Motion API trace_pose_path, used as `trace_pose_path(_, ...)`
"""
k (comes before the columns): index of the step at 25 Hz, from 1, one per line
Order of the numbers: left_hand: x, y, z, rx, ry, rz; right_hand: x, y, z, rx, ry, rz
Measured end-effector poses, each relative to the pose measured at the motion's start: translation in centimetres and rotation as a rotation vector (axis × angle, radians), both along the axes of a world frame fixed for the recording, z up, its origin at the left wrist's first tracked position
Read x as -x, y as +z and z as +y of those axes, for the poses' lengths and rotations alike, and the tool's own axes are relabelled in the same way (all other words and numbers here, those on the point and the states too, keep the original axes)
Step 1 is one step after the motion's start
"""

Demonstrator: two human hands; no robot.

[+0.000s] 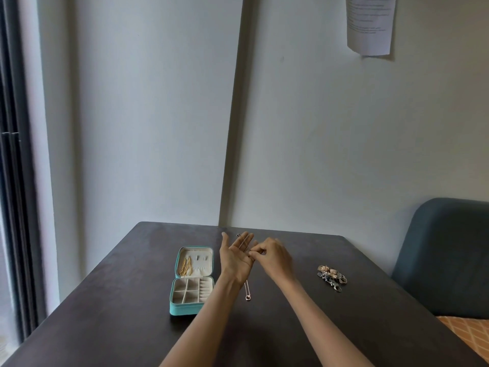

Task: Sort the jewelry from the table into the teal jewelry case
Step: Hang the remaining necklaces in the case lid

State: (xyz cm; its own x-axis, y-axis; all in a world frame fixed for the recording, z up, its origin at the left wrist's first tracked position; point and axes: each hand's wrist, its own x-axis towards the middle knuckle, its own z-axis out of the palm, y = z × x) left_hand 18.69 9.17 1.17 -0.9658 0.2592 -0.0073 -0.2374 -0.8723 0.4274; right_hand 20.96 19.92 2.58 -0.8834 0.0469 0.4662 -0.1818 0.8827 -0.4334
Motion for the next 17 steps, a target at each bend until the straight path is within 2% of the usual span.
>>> trace_pose_path(4,0.2,-0.2,-0.6,-0.061,0.028,-0.026,0.6,0.3,-0.5,0.078,0.012,-0.038)
trace_pose_path(8,0.4,-0.2,-1.2,-0.056,-0.001,-0.053,1.2,0.8,-1.4,0.532,0.113,-0.085)
trace_pose_path(10,0.4,-0.2,-1.6,0.016,-0.057,-0.052,1.4,1.2,-1.7,0.670,0.177,-0.137)
trace_pose_path(13,0.5,-0.1,-3.0,0.153,-0.090,-0.033,1.8,1.9,-2.1,0.640,0.195,-0.203)
trace_pose_path(17,1.2,0.7,-5.6,0.356,-0.004,-0.044,2.7,2.8,-3.5,0.595,0.236,-0.230)
